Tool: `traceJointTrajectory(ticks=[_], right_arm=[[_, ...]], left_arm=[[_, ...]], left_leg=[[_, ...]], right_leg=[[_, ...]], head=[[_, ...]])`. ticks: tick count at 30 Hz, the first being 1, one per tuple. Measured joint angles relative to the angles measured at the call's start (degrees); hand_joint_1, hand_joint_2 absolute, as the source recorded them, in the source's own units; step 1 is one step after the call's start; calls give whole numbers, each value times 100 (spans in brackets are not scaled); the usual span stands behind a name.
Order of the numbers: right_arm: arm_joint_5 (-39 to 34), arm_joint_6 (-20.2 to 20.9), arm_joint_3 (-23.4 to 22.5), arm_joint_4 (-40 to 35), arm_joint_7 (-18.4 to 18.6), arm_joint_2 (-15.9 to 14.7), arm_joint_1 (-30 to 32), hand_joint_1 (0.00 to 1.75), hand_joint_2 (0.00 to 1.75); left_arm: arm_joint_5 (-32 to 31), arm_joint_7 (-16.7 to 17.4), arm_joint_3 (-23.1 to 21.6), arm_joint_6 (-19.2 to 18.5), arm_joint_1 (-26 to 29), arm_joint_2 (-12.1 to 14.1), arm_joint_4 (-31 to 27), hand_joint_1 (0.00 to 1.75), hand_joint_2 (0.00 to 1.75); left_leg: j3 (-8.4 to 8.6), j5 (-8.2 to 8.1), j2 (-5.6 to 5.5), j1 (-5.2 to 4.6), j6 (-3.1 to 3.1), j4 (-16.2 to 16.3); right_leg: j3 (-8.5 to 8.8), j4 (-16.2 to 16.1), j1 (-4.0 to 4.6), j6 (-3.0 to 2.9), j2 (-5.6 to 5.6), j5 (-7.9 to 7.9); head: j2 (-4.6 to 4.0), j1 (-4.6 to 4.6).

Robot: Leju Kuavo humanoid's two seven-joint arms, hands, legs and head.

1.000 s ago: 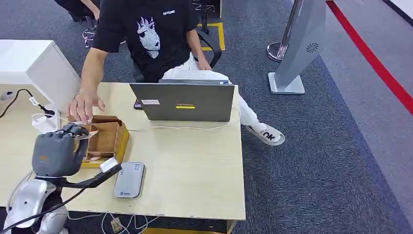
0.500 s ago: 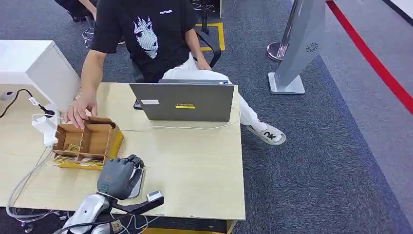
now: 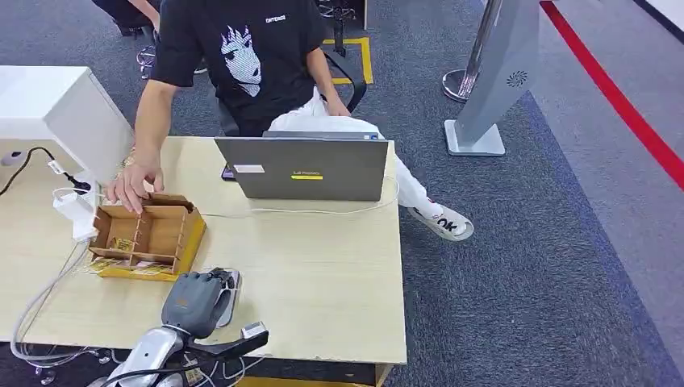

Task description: Pass the card to the sensor for recognition and then transmit it.

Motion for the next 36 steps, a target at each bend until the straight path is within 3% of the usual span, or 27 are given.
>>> traceJointTrajectory(ticks=[13, 18, 20, 29, 36], right_arm=[[96, 9, 0, 0, 0, 0, 0, 0, 175], [122, -7, 0, 0, 22, 0, 2, 0, 175], [140, -6, 0, 0, 35, 0, 1, 0, 175], [203, -2, 0, 0, 42, 15, 3, 0, 175], [341, 57, 0, 0, 59, 18, 2, 0, 175]], left_arm=[[-31, -35, 20, 55, -195, 52, 448, 175, 175], [-155, -52, 50, 687, -281, -48, 564, 175, 175], [-238, -59, 124, 929, -331, -172, 468, 175, 175], [-306, -33, 411, 995, -542, -494, -275, 175, 175], [107, -133, 842, 660, -918, -535, -877, 175, 175]], left_leg=[[0, 1, -1, 0, 1, 0], [0, 5, -2, 0, 4, 0], [-1, 6, -3, 0, 7, 0], [-3, 6, -4, -1, 7, 2], [-2, 9, -3, 0, 4, 2]], right_leg=[[3, 0, 0, 0, -2, 0], [1, 0, 0, 3, -3, 3], [1, 0, 0, 5, -6, 4], [0, 0, 0, 8, -6, 7], [0, 3, 0, 5, -5, 8]], head=[[0, 0], [0, 0], [2, 0], [0, 2], [0, 0]])
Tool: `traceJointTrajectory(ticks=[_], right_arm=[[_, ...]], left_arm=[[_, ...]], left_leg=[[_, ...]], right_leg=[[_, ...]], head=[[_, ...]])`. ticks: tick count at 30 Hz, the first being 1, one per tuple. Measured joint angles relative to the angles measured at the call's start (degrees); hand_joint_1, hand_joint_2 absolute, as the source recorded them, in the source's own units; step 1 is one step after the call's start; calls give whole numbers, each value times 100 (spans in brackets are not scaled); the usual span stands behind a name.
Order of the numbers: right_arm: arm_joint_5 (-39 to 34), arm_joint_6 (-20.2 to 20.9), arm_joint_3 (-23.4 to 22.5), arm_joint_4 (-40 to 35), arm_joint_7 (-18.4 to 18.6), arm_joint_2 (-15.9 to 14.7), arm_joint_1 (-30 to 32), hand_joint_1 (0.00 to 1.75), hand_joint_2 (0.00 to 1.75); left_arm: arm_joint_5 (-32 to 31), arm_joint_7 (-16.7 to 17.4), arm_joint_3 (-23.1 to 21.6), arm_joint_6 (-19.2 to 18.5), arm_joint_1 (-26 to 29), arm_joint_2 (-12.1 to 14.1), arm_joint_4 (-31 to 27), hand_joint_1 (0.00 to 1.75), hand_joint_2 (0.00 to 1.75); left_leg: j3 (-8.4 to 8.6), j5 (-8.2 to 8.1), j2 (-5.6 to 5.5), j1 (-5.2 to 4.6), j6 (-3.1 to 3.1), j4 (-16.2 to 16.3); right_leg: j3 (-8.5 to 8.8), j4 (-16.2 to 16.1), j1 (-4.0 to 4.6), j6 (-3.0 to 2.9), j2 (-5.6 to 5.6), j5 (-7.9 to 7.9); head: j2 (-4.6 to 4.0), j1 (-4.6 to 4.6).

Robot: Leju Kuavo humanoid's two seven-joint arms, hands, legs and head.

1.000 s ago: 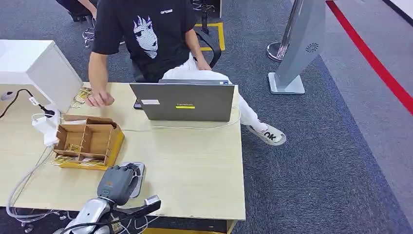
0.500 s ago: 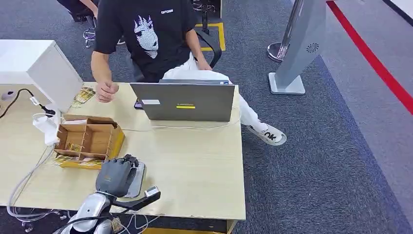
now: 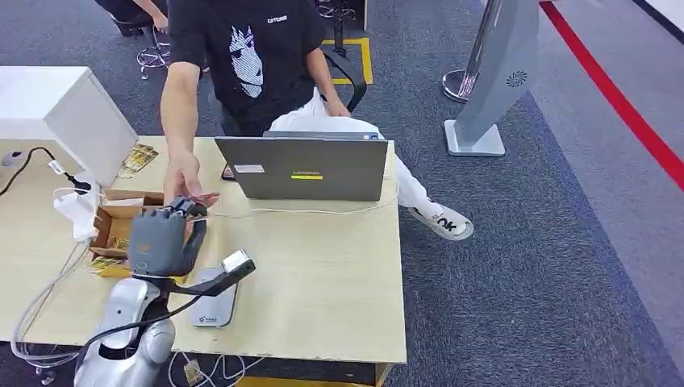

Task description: Pass the card to the sensor for recognition and then transmit it.

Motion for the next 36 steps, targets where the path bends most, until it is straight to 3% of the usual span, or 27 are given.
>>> traceJointTrajectory(ticks=[10, 11, 12, 23, 31, 36], right_arm=[[55, 37, 0, 0, 7, 26, -2, 0, 175], [57, 37, 0, 0, 7, 26, -2, 0, 175], [57, 37, 0, 0, 11, 28, -2, 0, 175], [101, 13, -2, 0, 13, 42, 1, 0, 175], [101, -9, -4, 0, 13, 63, -1, 0, 175], [48, -74, -33, 0, 55, 76, 4, 0, 175]], left_arm=[[-53, -118, 175, 15, -62, -109, -238, 175, 175], [-55, -122, 179, 18, -62, -114, -238, 24, 175], [-55, -122, 181, 20, -62, -120, -242, 0, 175], [114, -476, 223, 415, 171, -363, -573, 0, 175], [166, -507, 229, 439, 299, -461, -725, 0, 175], [466, -864, 232, 317, 657, -547, -824, 0, 175]], left_leg=[[-3, 1, -1, -3, 4, 0], [-4, 1, -1, -3, 4, 0], [-4, 1, -2, -3, 4, 0], [-6, 1, -1, -3, 4, 0], [-5, 2, -2, -1, 5, 0], [-5, 0, 1, -3, 5, 0]], right_leg=[[0, 0, 0, 1, 0, 0], [0, 0, 0, 1, -1, 0], [0, 0, 0, 1, -1, 0], [-1, 0, -1, 1, -1, -1], [-1, 0, 0, 1, -2, 0], [-2, 0, -1, 1, 1, -1]], head=[[0, 0], [0, 0], [0, 0], [2, 2], [0, 0], [2, 0]])
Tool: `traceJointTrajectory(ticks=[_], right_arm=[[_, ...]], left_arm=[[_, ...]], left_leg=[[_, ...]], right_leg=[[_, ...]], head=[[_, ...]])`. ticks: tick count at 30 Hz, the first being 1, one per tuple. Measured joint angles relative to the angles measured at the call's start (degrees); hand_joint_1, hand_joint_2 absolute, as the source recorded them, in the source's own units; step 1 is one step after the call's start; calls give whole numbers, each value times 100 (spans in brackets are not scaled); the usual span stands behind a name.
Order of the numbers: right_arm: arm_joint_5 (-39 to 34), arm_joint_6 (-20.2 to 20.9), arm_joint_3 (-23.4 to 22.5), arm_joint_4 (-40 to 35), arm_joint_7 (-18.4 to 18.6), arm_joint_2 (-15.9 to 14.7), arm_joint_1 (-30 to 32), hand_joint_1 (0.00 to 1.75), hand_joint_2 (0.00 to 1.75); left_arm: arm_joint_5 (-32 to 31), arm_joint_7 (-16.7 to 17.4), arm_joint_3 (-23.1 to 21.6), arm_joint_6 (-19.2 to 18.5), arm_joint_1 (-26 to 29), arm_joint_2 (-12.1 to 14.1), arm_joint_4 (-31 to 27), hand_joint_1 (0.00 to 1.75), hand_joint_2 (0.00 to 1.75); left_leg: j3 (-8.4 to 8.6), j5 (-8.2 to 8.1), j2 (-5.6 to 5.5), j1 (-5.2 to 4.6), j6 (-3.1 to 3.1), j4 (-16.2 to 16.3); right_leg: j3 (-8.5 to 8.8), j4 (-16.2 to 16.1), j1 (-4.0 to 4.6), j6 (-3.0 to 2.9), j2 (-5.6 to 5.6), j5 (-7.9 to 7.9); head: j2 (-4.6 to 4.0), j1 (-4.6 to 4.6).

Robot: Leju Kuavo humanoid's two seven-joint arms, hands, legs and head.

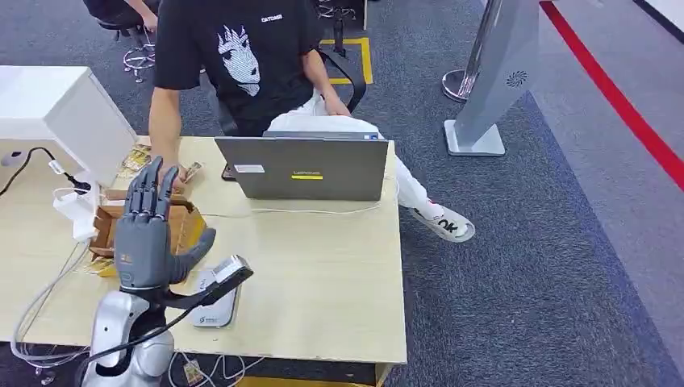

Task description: Pass the card to the sensor for recognition and then transmit it.

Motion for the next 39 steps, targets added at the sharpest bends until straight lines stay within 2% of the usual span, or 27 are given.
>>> traceJointTrajectory(ticks=[3, 6, 9, 12, 15, 23, 27, 36, 39], right_arm=[[-13, 2, -57, 0, -15, 4, -2, 0, 175], [-15, 2, -118, 0, -50, 7, -1, 0, 175], [-17, -9, -159, 0, -53, 7, 4, 0, 175], [-13, -9, -230, 0, -55, 7, 2, 0, 175], [46, -9, -251, 0, -55, 7, 2, 0, 175], [210, 13, -273, 0, -55, 7, 2, 0, 175], [256, 20, -273, 0, -55, 7, -1, 0, 175], [262, 20, -273, 0, -52, 7, -1, 0, 175], [291, 20, -273, 0, -52, 7, 0, 0, 175]], left_arm=[[50, -214, -11, -131, 346, 2, 2, 0, 175], [63, -255, -24, -172, 703, 171, 74, 0, 175], [-82, -79, -22, -90, 949, 330, 149, 0, 175], [-724, 316, 77, 99, 1101, 485, 223, 0, 175], [-1097, 521, 352, 217, 1116, 665, 468, 0, 175], [-1207, 453, 1141, 291, 965, 1027, 1148, 0, 175], [-1325, 413, 1259, 291, 852, 1137, 1399, 0, 175], [-1327, 411, 1272, 291, 821, 1154, 1449, 0, 175], [-1333, 400, 1287, 289, 710, 1226, 1653, 0, 175]], left_leg=[[-2, -3, 0, -1, 3, 0], [-4, -6, 3, 0, 1, 0], [-8, -6, 2, 2, 1, -1], [-10, -6, 1, 3, 0, -3], [-9, -4, 2, 3, -1, -4], [-10, 1, 1, 3, 0, -4], [-11, 0, 0, 1, 0, -4], [-11, 0, -1, 1, 0, -4], [-11, 0, 0, 1, 0, -4]], right_leg=[[-3, -1, 0, 2, 2, -2], [-8, -1, 0, 2, 6, -2], [-10, -1, 0, 1, 3, -3], [-10, -1, 1, 1, 0, -3], [-10, -1, 1, 1, 1, -2], [-10, 0, 1, 1, 0, -2], [-10, 0, 1, 1, -2, -2], [-10, 0, 1, 1, -2, -2], [-10, 0, 1, 1, -1, -1]], head=[[0, 0], [-2, 0], [-2, 0], [0, 0], [0, -2], [-2, 0], [-2, 0], [-2, 2], [0, 0]])
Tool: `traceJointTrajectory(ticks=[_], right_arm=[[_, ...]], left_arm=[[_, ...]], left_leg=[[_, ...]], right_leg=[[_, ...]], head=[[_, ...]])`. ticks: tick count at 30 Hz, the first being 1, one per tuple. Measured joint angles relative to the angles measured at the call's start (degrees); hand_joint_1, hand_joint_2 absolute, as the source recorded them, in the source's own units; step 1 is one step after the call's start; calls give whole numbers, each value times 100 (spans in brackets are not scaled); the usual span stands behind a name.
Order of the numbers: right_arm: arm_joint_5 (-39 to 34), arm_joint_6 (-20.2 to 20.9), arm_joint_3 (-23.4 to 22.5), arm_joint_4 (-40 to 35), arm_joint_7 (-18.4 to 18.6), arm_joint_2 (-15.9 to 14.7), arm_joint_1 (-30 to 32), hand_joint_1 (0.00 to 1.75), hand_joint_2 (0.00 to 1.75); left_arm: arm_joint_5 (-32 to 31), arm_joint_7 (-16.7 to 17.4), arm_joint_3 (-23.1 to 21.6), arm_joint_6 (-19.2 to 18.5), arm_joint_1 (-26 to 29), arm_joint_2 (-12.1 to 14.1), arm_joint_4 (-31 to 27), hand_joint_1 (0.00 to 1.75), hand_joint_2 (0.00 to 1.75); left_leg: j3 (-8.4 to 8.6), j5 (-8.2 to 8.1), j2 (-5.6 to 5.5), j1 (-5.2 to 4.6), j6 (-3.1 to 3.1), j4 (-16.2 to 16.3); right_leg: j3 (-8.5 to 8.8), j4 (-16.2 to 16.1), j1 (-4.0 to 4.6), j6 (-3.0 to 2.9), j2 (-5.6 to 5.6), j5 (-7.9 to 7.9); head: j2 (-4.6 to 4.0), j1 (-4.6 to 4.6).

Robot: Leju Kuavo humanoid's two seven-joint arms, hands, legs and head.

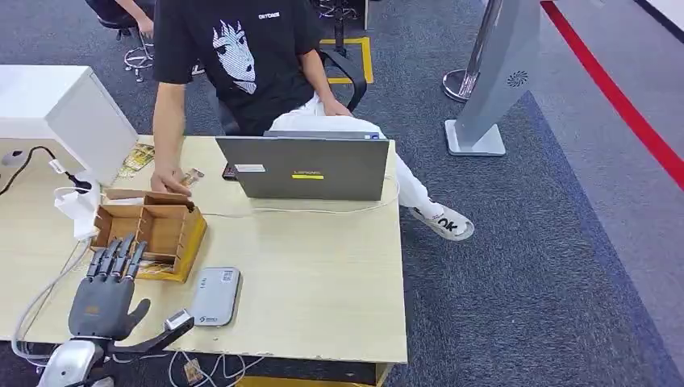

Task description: Pass the card to the sensor for recognition and then transmit it.

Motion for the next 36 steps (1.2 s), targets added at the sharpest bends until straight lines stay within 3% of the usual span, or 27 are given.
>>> traceJointTrajectory(ticks=[29, 30, 36], right_arm=[[227, 101, 2, 0, -11, 2, -12, 0, 175], [227, 101, 2, 0, -9, 2, -12, 0, 175], [251, 103, 0, 0, -11, 2, -12, 0, 175]], left_arm=[[-39, 258, -68, -160, -805, 133, 948, 0, 175], [-39, 258, -70, -162, -806, 133, 955, 175, 175], [-7, 289, -142, -242, -816, 133, 1016, 175, 175]], left_leg=[[0, 2, 2, 1, 1, 1], [0, 2, 2, 1, 1, 1], [0, 2, 2, 1, 1, 1]], right_leg=[[-5, 0, 0, -1, 2, 3], [-6, 0, 0, -1, 2, 3], [-6, 0, 0, -1, 2, 3]], head=[[-2, 0], [-2, 0], [-2, 0]])
